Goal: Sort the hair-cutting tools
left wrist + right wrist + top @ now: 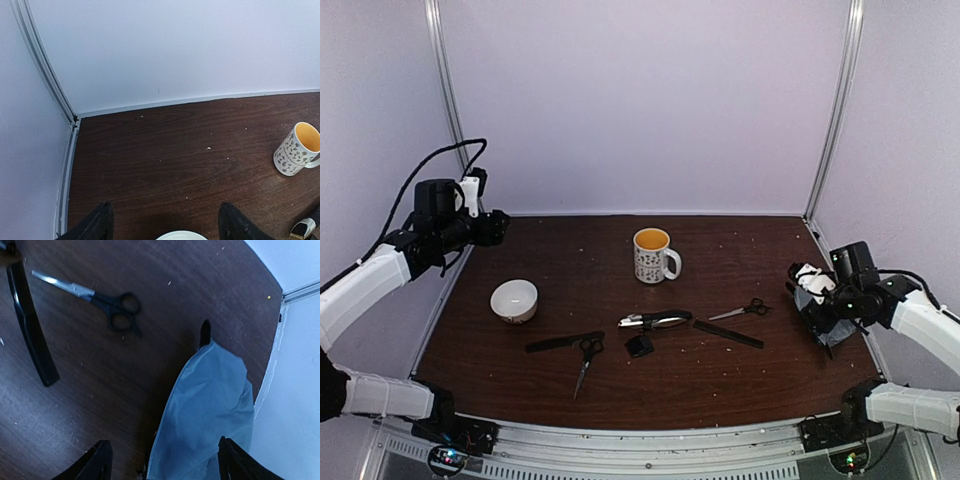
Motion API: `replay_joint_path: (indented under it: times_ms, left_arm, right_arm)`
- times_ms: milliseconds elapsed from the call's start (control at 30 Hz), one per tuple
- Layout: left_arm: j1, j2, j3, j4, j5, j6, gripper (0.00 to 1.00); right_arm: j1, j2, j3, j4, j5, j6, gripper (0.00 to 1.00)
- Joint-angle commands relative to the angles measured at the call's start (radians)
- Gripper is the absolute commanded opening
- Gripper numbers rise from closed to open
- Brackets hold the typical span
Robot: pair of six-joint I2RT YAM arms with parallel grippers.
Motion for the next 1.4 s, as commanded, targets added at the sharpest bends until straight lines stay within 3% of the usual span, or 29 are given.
replay_joint_path:
  times_ms: [0,433,700,767,933,1067,1367]
  left_arm:
    - [-0.004,0.021,0.021,0.078,0.096,-0.019,0.75]
    - [-0.009,0.035,0.045,0.083,0.152,-0.046,0.75]
    - [-0.01,0.036,0.056,0.087,0.159,-0.056,0.75]
    - [-0.009,0.037,0.057,0.087,0.159,-0.057,0.75]
    - [-0.011,0.036,0.057,0.086,0.163,-0.059,0.75]
    - [-0.013,0.045,0.057,0.087,0.178,-0.057,0.75]
    - [-0.092,0.097,0.091,0.048,0.26,0.059,0.72]
  right_arm:
    - [0.065,0.036,-0.067,-0.012,0.174,-0.074,0.73]
    - [0.115,0.362,-0.07,0.131,0.489,-0.047,0.62]
    - [0.117,0.431,-0.065,0.183,0.581,-0.014,0.45]
    - [0.117,0.429,-0.065,0.199,0.606,-0.017,0.38]
    - [0.117,0.398,-0.057,0.225,0.659,-0.047,0.09]
    - [0.116,0.271,-0.025,0.209,0.605,-0.101,0.0]
    - [0.106,0.001,0.027,0.059,0.166,-0.126,0.0]
